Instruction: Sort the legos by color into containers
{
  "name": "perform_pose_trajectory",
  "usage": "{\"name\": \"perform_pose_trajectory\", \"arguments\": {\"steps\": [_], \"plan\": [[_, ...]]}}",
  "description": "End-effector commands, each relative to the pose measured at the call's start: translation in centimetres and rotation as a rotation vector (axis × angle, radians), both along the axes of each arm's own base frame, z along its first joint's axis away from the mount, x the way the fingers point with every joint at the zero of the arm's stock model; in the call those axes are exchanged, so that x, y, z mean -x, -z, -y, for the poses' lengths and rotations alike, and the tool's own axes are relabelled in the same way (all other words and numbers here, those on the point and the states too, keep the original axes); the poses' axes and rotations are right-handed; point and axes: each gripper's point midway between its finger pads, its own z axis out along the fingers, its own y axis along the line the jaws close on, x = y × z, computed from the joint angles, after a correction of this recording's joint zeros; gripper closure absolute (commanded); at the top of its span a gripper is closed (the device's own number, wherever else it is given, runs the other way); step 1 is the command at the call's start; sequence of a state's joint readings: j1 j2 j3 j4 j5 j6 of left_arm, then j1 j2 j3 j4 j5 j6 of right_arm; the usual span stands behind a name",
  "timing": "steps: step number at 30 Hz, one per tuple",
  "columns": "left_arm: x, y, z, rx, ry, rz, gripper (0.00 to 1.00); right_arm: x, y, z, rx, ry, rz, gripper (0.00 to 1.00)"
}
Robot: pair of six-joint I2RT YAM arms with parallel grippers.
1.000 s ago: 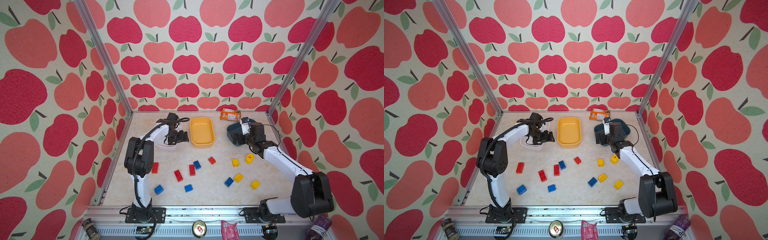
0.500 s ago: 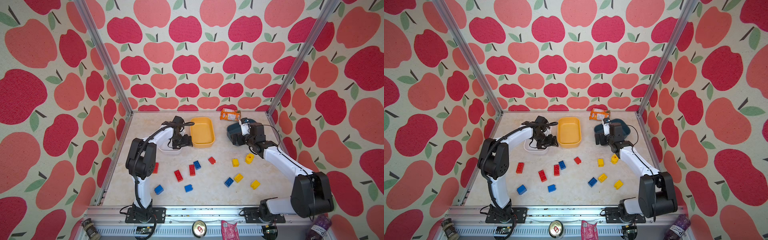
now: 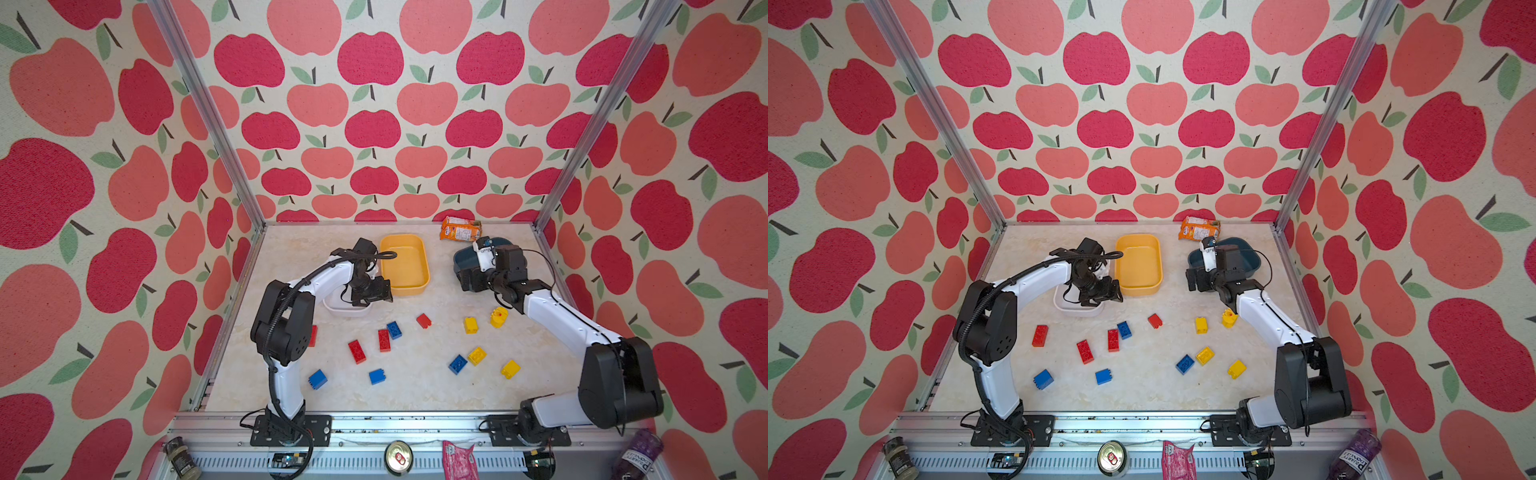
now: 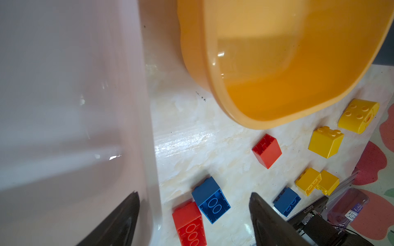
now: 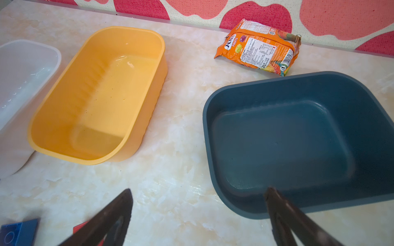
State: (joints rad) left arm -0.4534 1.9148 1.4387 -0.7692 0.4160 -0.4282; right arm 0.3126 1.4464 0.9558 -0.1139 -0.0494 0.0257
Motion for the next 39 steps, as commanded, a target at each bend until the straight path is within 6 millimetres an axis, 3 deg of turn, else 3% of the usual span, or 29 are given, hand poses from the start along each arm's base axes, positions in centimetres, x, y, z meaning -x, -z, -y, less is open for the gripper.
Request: {"name": "perform_pose_trajectory", "arguments": {"steps": [1,12,17,24,32,39], "plan": [[0.3,-1.6,-0.6,-0.009,-0.018,0.026,0.16,0.0,-0.1,-2.1,-0.011,-0.062,-0.048,0.01],[-3.9,-8.5,-2.5,0.072,-0.128,0.287,0.12,-1.2,2.3,-9.3,-0.040,-0.149,-0.333,0.01],[-4.9,-9.6,-4.5,0.117,-0.212,0.340,0.11,-2.5,4.1,-11.3,-0.053,-0.119,-0.434,0.12],[-5.4,-10.0,-6.9,0.144,-0.281,0.362,0.11,-4.4,6.8,-12.0,-0.011,-0.044,-0.514,0.35],[-5.6,-9.7,-8.6,0.159,-0.317,0.357,0.11,-6.0,7.6,-11.7,0.072,0.000,-0.495,0.58],[-6.0,-9.9,-9.4,0.161,-0.328,0.359,0.11,-6.2,8.2,-11.7,0.096,0.015,-0.504,0.71]]}}
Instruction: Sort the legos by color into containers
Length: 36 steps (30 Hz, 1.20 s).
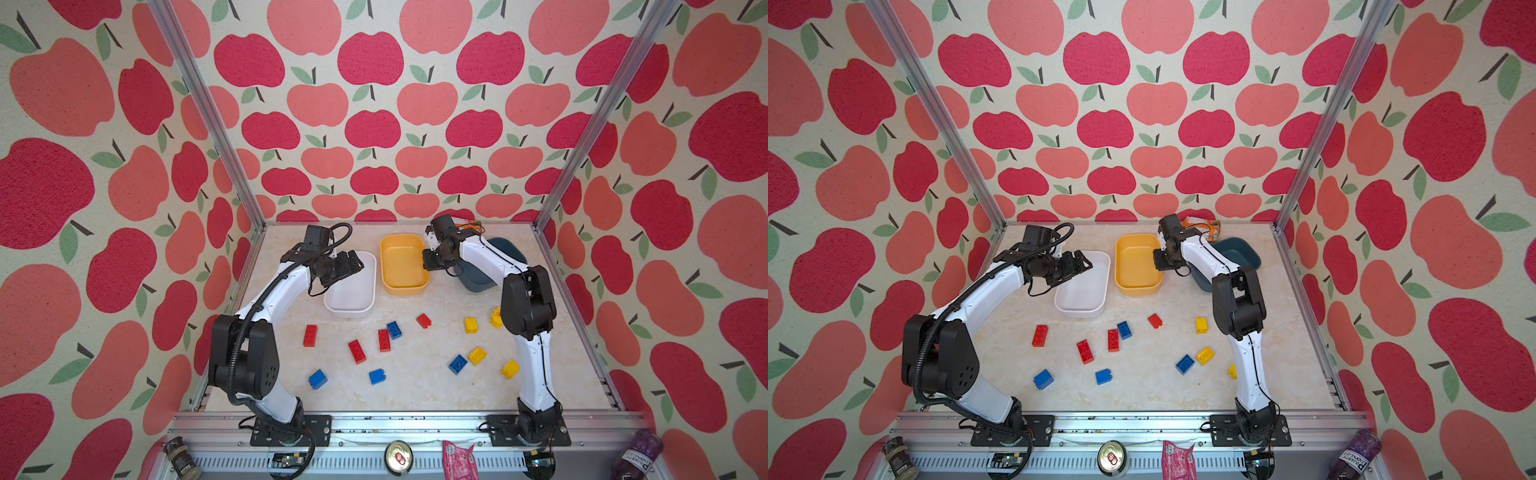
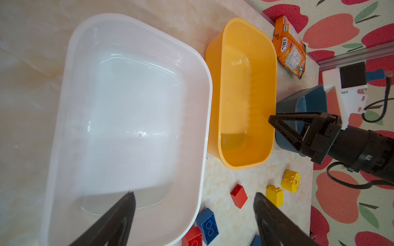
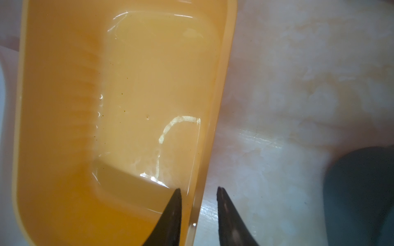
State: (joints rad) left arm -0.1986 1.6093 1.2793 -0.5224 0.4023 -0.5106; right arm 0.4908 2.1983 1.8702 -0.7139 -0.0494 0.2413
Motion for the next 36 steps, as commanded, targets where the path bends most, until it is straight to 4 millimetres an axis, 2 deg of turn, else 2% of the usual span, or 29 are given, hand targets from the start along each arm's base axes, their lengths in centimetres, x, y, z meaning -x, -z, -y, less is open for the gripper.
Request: {"name": "perform_pose_trajectory", "arguments": {"steps": [1,11,23,27,36], "plan": [[-0.2,-0.9,-0.1,0.022,0.001,0.022,0.11,0.3,0.9,0.3,0.043,0.013,-0.029,0.73],[-0.1,-0.7,-0.2,0.025,-0.003,0.012,0.11,0.5,1.5,-0.1,0.044,0.006,-0.041,0.78],[0.3,-1.2,-0.6,0.024,-0.008,0.016,0.11,1.3,1.3,-0.1,0.074,0.012,-0.052,0.94],[0.5,-1.4,-1.0,0.024,-0.015,0.017,0.11,2.2,0.9,-0.1,0.089,0.024,-0.062,1.00],[0.7,-1.9,-1.7,0.029,-0.022,0.017,0.11,6.1,1.4,0.3,0.142,0.095,-0.118,1.00]]}}
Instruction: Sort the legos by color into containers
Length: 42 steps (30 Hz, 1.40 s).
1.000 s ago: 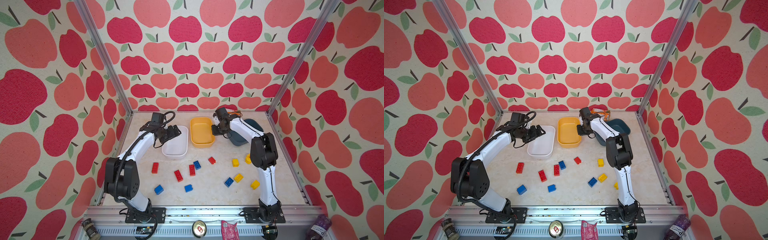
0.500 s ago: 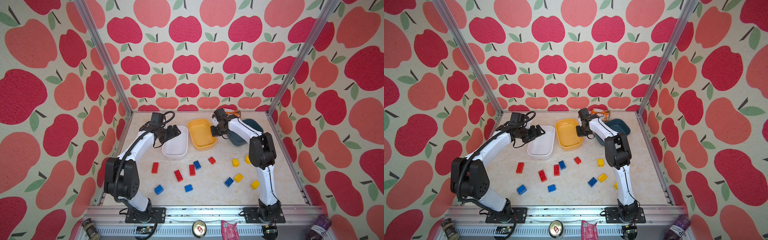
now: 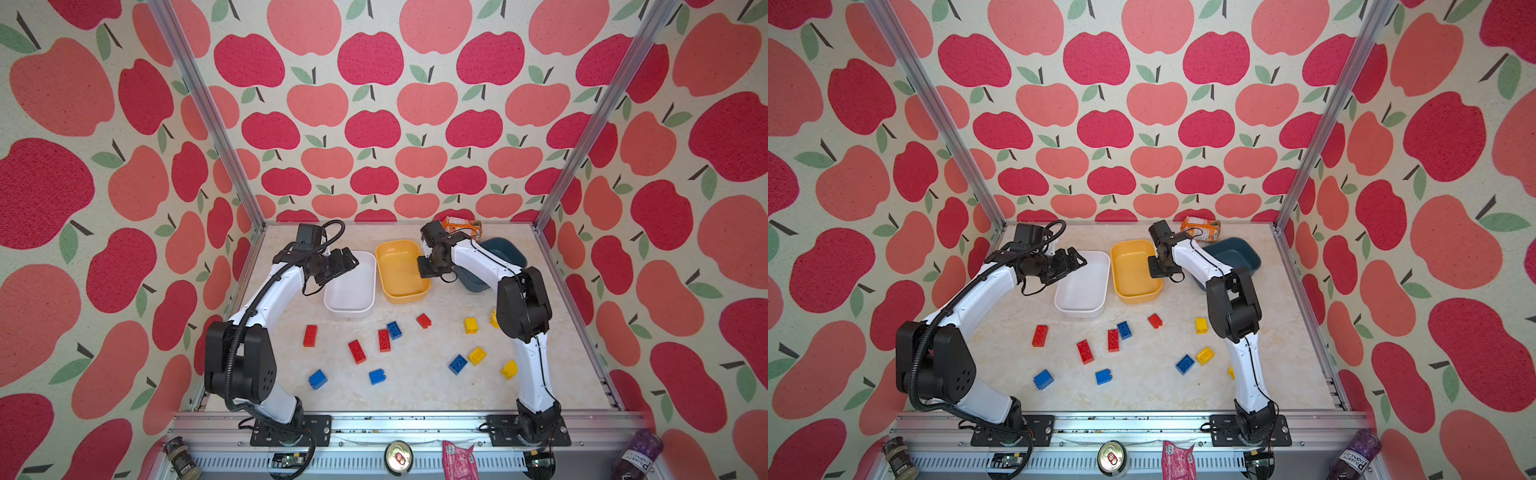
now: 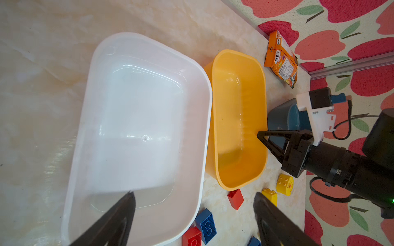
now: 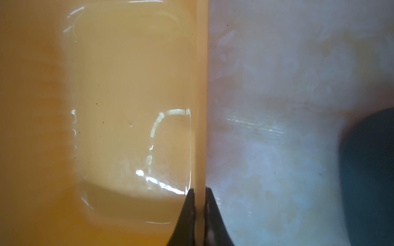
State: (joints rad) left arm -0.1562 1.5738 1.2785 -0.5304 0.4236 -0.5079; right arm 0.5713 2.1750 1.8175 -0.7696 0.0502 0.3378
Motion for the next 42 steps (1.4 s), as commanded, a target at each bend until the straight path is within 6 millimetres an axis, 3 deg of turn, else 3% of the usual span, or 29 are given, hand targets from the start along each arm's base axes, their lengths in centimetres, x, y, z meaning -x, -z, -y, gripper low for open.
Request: {"name": "perform_pose_trajectory", "arguments": {"steps": [1,15,42], "plan": [[0.8,-0.5,-0.4,0.009,0.004,-0.009,0.11,3.1,0.2,1.2,0.058,0.061,-0.070,1.00],[1.7,-0.4,-1.0,0.022,-0.001,-0.026,0.11,5.8,1.1,1.1,0.060,0.117,-0.117,1.00],[2.3,-0.3,-1.5,0.026,-0.011,-0.027,0.11,6.9,1.1,-0.9,0.023,0.087,-0.144,1.00]]}}
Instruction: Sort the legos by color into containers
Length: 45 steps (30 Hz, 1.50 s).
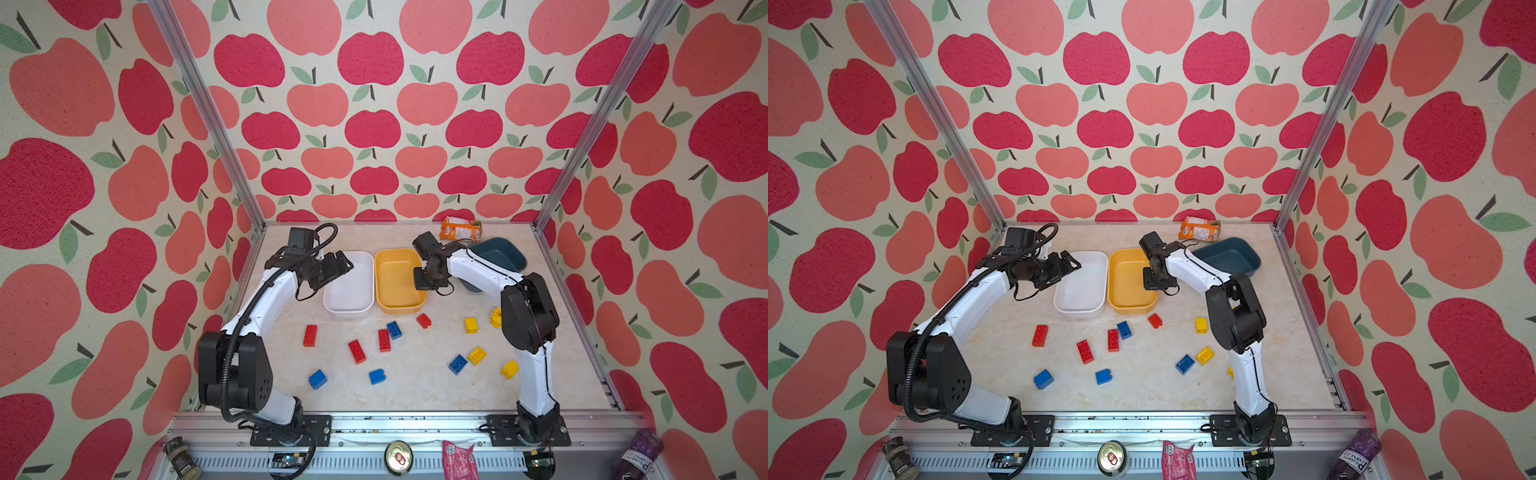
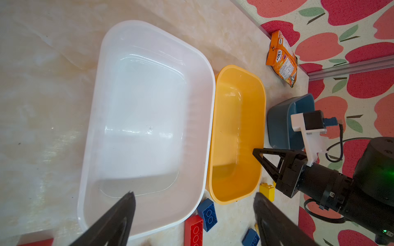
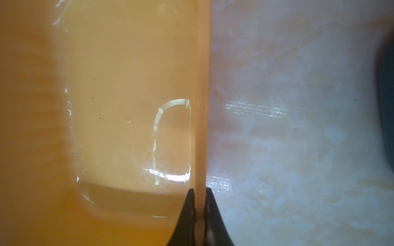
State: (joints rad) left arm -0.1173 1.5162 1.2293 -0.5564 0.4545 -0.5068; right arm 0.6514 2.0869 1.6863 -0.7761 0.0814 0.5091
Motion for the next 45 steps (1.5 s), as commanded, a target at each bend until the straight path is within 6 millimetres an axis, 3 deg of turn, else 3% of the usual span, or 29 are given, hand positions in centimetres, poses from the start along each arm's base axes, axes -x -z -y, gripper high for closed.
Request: {"name": "perform_pose_trajectory", "arguments": {"steps": [1,3,9,17,21,30,33,39,45], "plan": [[0.7,-0.3,-0.1,0.006,0.010,-0.005,0.11,2.4,0.8,-0.1,0.011,-0.007,-0.089,1.00],[0.8,-0.3,-0.1,0.006,0.010,-0.006,0.11,2.5,0.9,-0.1,0.009,-0.007,-0.094,1.00],[0.8,-0.3,-0.2,0.007,0.006,-0.002,0.11,2.4,0.1,-0.2,-0.006,-0.009,-0.077,0.73],[0.1,-0.6,-0.5,0.016,-0.001,0.020,0.11,-0.2,-4.1,2.4,-0.030,0.060,0.011,0.55],[-0.5,-0.7,-0.7,0.028,-0.009,0.027,0.10,-1.5,-5.4,5.8,-0.058,0.167,0.020,0.51],[-1.4,-0.9,-1.0,0.033,-0.019,0.043,0.09,-3.7,-6.3,16.8,-0.038,0.497,0.046,0.51],[-1.4,-0.8,-1.1,0.034,-0.022,0.042,0.09,-4.1,-5.9,19.6,-0.042,0.580,0.029,0.50],[-1.5,-0.7,-1.3,0.029,-0.032,0.043,0.09,-3.6,-4.4,23.8,0.015,0.679,-0.010,0.51],[-1.3,-0.8,-1.4,0.026,-0.038,0.039,0.09,-3.9,-2.6,26.4,0.019,0.760,-0.024,0.52]]}}
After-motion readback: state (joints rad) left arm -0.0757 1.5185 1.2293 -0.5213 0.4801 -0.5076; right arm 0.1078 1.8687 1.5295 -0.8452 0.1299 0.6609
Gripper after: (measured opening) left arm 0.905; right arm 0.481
